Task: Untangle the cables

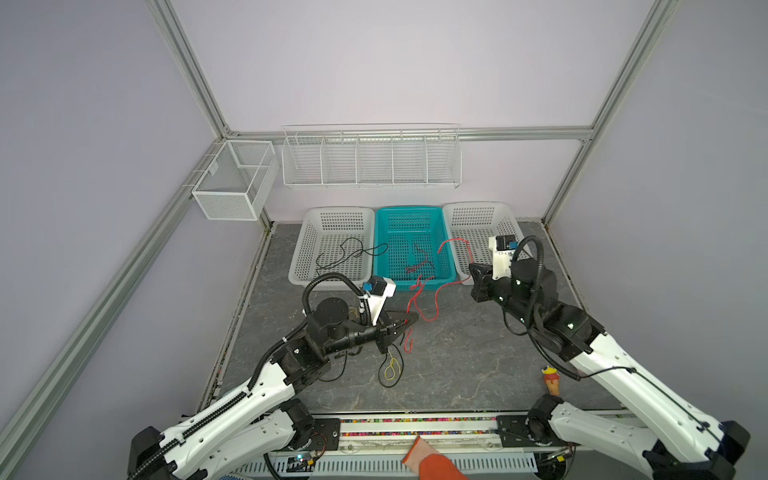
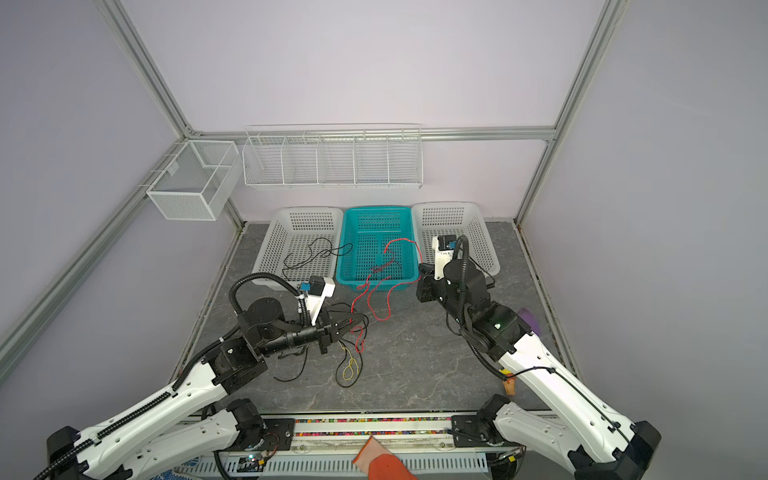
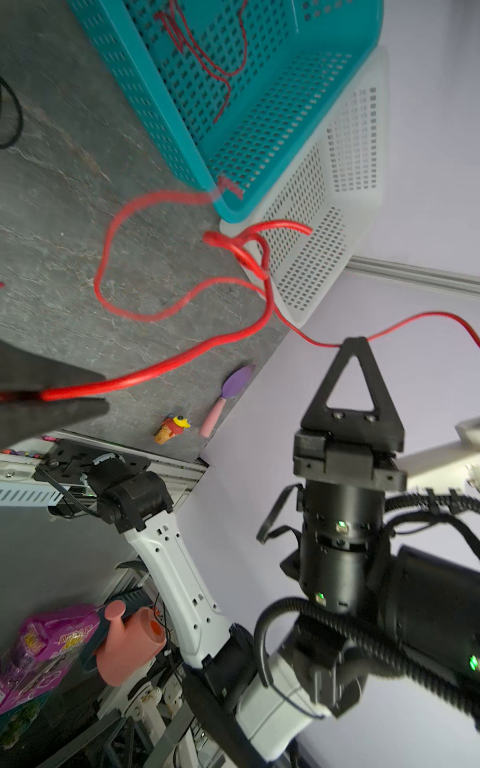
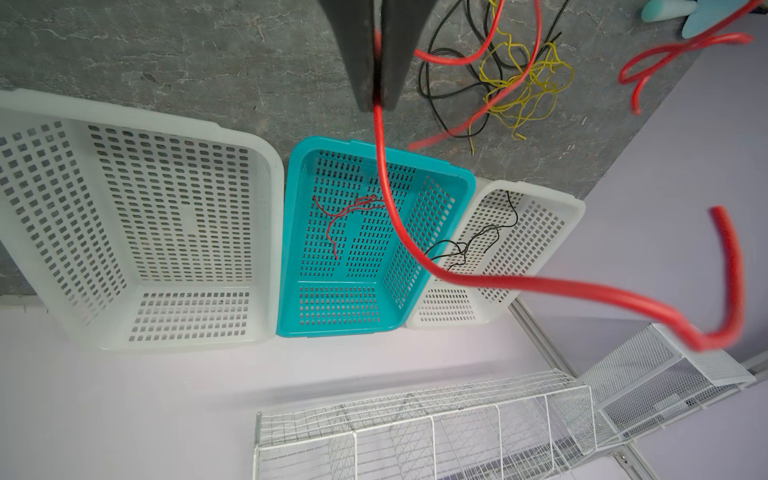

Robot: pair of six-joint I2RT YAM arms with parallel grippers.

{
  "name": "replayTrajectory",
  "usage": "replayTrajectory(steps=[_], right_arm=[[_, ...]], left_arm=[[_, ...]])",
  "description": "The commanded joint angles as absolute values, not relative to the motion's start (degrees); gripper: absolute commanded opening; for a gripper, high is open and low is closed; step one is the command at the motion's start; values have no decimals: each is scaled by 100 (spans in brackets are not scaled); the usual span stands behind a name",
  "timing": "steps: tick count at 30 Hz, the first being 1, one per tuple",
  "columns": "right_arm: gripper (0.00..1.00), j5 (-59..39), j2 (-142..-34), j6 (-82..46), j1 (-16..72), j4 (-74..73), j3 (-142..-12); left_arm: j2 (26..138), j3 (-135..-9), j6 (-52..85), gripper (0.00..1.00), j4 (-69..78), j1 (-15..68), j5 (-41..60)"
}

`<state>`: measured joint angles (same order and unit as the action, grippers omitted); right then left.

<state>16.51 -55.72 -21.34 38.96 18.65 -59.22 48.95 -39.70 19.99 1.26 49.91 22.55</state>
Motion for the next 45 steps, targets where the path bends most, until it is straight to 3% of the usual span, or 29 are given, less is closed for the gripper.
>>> replayTrajectory(steps=[1, 14, 32, 39, 45], right_arm=[[7, 2060, -5442, -2060, 3829, 1941, -5759], [7, 3249, -4111, -2101, 3731, 2186, -4882], [7, 2861, -3799, -2057, 3724, 2237, -4736], [7, 2441, -3850, -2013, 3720, 2198, -4893], [7, 2099, -4113, -1979, 3718, 2186, -5001]], left_arm=[[4823, -4159, 1764, 0, -140, 4986, 1559], [6372, -5662, 1354, 0, -509, 4184, 731], [10609, -9044, 712, 0, -805, 3544, 672], [11531, -9883, 668, 15, -1074, 3454, 545], [11541, -10191, 697, 28, -1239, 3454, 713]])
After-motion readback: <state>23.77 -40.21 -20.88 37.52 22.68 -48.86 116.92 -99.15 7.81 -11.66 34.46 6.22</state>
